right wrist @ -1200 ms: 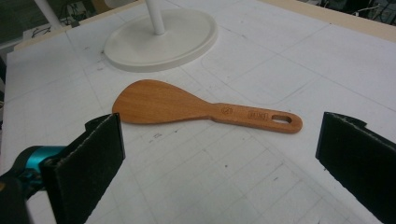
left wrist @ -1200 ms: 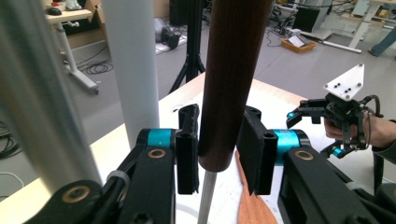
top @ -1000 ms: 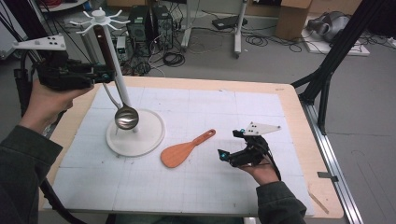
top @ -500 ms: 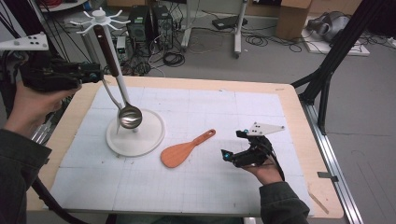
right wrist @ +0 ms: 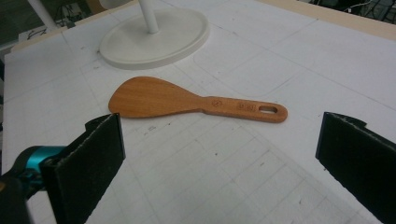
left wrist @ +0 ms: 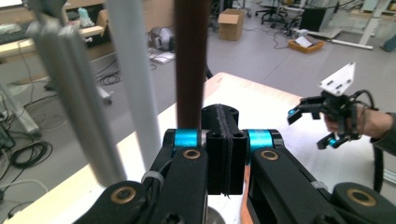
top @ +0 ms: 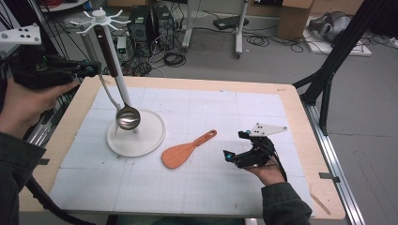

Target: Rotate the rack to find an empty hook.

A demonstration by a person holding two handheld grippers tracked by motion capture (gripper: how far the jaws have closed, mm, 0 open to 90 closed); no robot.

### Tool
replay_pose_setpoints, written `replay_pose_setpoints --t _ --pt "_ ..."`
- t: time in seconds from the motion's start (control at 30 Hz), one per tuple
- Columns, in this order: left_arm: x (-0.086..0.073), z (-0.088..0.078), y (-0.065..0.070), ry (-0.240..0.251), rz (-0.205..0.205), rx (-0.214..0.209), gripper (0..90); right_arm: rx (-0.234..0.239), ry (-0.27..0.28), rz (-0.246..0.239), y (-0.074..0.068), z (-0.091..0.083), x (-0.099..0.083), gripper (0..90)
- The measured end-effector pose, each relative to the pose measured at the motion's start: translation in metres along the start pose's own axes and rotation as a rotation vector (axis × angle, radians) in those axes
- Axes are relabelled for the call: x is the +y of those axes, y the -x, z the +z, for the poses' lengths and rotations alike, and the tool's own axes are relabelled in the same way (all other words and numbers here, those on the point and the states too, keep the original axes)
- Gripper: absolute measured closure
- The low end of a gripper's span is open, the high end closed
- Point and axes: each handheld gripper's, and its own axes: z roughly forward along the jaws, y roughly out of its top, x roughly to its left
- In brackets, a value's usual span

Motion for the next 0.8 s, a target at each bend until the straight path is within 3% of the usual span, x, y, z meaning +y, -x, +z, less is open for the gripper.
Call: replay_pose_setpoints --t 0.4,0.8 --pt "0.027 0.012 0.015 -0.01 0.036 -0.038 89.5 -0.019 0.003 0.007 0.004 -0.006 -0.005 0.4" --pt "0.043 0.018 0.018 -0.009 0.043 -0.012 89.5 -0.03 0.009 0.026 0.007 -0.013 -0.014 0.4"
